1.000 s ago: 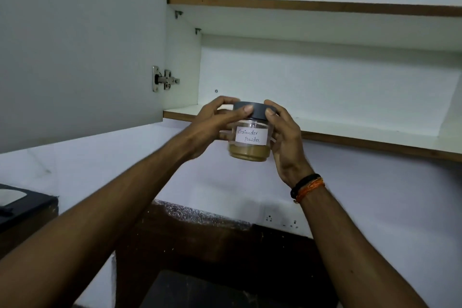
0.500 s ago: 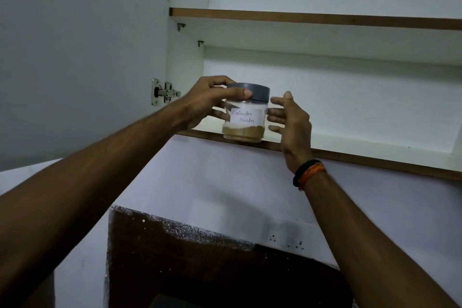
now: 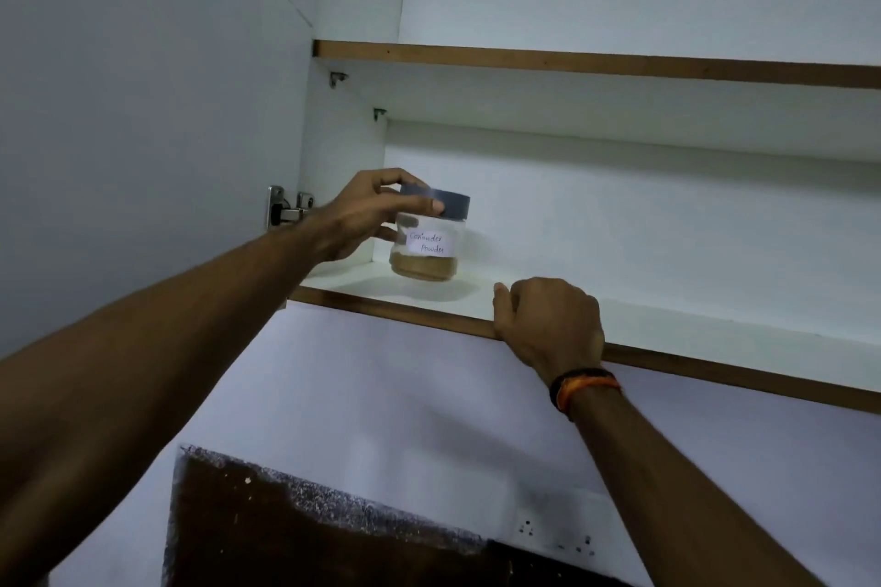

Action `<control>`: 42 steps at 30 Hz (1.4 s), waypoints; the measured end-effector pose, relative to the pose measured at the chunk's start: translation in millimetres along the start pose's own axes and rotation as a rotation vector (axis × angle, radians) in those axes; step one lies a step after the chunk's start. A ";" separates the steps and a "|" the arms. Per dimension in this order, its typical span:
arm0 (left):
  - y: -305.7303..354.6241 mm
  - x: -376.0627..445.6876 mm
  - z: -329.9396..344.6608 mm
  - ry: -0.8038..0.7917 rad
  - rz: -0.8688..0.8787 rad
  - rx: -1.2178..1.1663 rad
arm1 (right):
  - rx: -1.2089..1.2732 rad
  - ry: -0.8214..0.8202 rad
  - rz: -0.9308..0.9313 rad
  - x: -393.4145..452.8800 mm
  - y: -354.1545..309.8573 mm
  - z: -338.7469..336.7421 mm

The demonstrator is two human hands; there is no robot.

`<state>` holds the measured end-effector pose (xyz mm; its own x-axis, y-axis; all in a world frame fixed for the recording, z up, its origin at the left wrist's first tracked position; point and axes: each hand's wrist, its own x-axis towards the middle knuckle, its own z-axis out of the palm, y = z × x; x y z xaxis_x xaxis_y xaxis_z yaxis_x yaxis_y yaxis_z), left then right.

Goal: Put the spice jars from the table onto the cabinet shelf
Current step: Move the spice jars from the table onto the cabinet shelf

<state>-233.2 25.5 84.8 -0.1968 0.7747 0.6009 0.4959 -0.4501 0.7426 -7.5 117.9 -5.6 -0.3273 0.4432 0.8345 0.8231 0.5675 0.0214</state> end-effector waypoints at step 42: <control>-103.0 96.7 -6.8 0.170 0.045 0.590 | -0.051 0.294 -0.072 -6.9 -0.8 15.3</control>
<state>-309.1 143.7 68.5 -0.2727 0.6573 0.7025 0.8819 -0.1211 0.4556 -13.0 125.0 -19.8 -0.2431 0.1790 0.9533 0.8275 0.5510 0.1076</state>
